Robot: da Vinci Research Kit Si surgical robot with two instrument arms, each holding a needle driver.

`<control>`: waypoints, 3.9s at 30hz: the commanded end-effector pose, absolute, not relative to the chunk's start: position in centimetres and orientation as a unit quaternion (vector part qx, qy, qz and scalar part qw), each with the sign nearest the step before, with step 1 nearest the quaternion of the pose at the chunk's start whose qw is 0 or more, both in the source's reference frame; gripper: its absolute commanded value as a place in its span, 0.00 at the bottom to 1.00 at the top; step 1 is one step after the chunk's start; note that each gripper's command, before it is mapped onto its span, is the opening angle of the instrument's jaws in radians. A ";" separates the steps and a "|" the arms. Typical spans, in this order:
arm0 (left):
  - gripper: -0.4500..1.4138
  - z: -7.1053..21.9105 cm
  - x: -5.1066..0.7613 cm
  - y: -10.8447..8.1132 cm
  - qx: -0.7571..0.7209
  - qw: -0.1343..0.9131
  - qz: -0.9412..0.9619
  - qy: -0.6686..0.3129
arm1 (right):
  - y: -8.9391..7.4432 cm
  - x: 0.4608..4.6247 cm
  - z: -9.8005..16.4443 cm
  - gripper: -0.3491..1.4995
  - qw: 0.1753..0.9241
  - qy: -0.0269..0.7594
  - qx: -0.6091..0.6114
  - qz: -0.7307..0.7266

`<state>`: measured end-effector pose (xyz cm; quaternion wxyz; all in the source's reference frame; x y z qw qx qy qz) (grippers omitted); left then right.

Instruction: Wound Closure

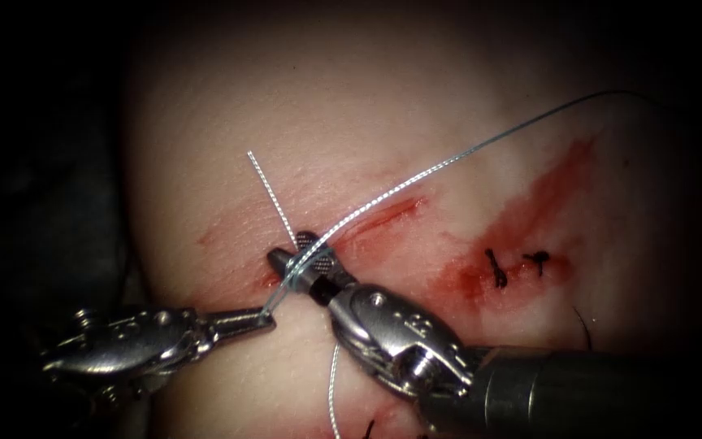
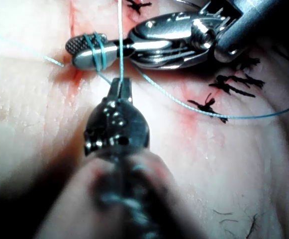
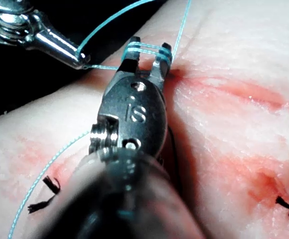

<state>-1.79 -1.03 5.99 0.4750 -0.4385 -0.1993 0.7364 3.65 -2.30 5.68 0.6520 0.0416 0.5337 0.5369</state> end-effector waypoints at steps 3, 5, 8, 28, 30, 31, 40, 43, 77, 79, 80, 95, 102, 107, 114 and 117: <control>0.00 6.1 -1.84 -1.1 -0.434 0.478 0.738 -0.195 | -2.3 3.77 5.7 0.28 0.651 0.534 0.040 0.538; 0.00 6.1 -1.85 -1.0 -0.434 0.480 0.738 -0.194 | -2.3 3.79 5.7 0.25 0.651 0.533 0.039 0.539; 0.00 6.1 -1.85 -1.0 -0.434 0.482 0.737 -0.190 | -2.2 3.80 5.7 0.27 0.651 0.533 0.036 0.539; 0.00 6.2 -1.89 -0.8 -0.425 0.496 0.736 -0.178 | -2.1 3.94 5.8 0.24 0.672 0.510 0.042 0.535; 0.00 6.2 -1.90 -0.8 -0.425 0.497 0.735 -0.178 | -2.1 3.94 5.8 0.27 0.676 0.504 0.043 0.536; 0.00 6.2 -1.90 -0.8 -0.425 0.497 0.735 -0.178 | -2.1 3.94 5.8 0.28 0.677 0.501 0.043 0.537; 0.00 6.2 -1.95 -0.8 -0.424 0.499 0.735 -0.176 | -2.0 3.98 5.8 0.36 0.685 0.489 0.046 0.538; 0.00 6.2 -1.95 -0.8 -0.424 0.501 0.733 -0.177 | -2.0 3.99 5.8 0.35 0.689 0.484 0.047 0.537; 0.00 6.2 -1.96 -0.9 -0.420 0.522 0.717 -0.192 | -1.8 4.04 5.7 0.00 0.726 0.432 0.047 0.533; 0.00 6.2 -1.93 -0.9 -0.420 0.520 0.718 -0.194 | -1.8 3.94 5.7 0.00 0.723 0.442 0.051 0.529; 0.00 6.2 -1.92 -0.9 -0.420 0.519 0.718 -0.196 | -1.8 3.90 5.7 0.00 0.721 0.447 0.054 0.526; 0.00 6.2 -1.27 0.2 -0.388 0.574 0.708 -0.137 | -2.1 3.20 5.4 0.00 0.689 0.527 0.117 0.483; 0.00 6.3 -1.22 0.7 -0.377 0.574 0.721 -0.096 | -2.2 3.13 5.4 0.00 0.690 0.548 0.155 0.446; 0.00 6.4 -1.19 1.0 -0.369 0.564 0.737 -0.053 | -2.3 3.06 5.4 0.00 0.693 0.560 0.184 0.414; 0.00 6.5 -1.18 1.2 -0.362 0.565 0.741 -0.029 | -2.3 2.97 5.4 0.00 0.693 0.574 0.212 0.381; 0.00 6.6 -1.19 1.3 -0.358 0.560 0.747 -0.019 | -2.4 2.89 5.4 0.00 0.696 0.578 0.234 0.357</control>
